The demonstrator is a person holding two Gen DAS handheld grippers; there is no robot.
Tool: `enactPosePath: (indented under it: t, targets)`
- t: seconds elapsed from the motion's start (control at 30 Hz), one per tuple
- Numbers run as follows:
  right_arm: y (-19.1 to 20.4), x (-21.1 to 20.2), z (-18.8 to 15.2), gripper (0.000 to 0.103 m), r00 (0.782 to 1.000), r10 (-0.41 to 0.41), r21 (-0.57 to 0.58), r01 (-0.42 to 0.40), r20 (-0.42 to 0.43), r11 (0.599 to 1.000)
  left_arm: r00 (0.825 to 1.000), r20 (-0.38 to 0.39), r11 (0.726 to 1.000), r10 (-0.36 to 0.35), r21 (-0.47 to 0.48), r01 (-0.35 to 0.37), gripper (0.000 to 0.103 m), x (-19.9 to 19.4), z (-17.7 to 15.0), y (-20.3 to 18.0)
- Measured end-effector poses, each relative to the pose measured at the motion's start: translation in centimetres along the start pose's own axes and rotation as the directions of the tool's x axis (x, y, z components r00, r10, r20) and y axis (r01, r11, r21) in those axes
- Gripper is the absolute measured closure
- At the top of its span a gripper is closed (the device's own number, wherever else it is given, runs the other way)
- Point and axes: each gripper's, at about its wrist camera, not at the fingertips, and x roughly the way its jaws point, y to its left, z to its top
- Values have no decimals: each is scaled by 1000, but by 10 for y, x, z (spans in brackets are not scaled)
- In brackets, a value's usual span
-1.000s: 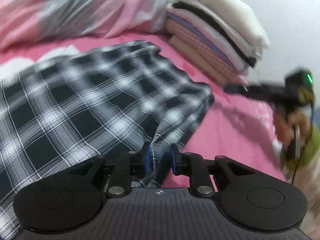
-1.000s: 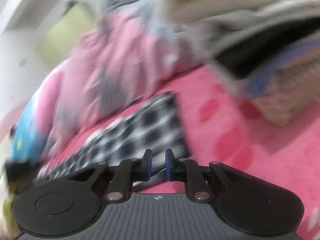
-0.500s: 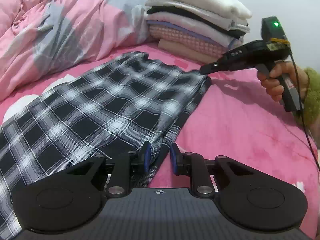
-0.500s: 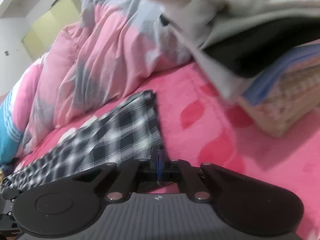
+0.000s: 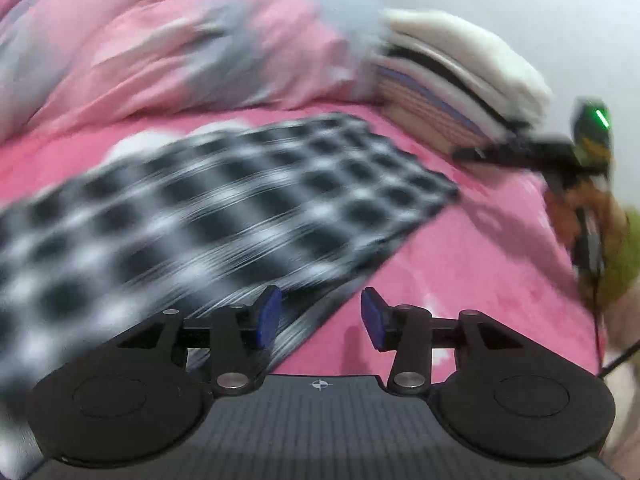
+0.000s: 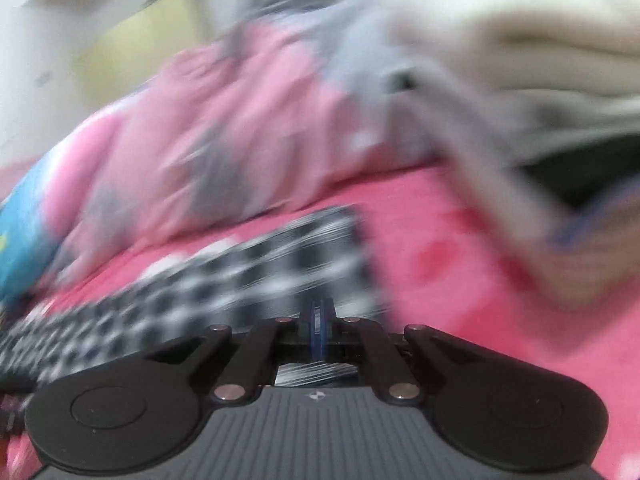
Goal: Fold clothes
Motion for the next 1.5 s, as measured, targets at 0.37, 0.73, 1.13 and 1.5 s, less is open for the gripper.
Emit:
enactPosePath:
  t: [0.37, 0.73, 1.13, 1.5]
  targets:
    - [57, 15, -28, 100, 986, -100, -195, 73, -131, 978, 989, -4, 977, 151, -154, -150, 63, -33, -31, 31]
    - [160, 56, -73, 100, 962, 129, -325, -205, -240, 923, 980, 13, 974, 196, -115, -194, 64, -38, -53, 32]
    - [256, 73, -75, 99, 934, 177, -400, -297, -309, 867, 987, 66, 982, 148, -130, -138, 63, -73, -74, 39]
    - [268, 46, -69, 98, 951, 208, -313, -274, -229, 909, 935, 199, 887, 294, -421, -189, 59, -142, -72, 117]
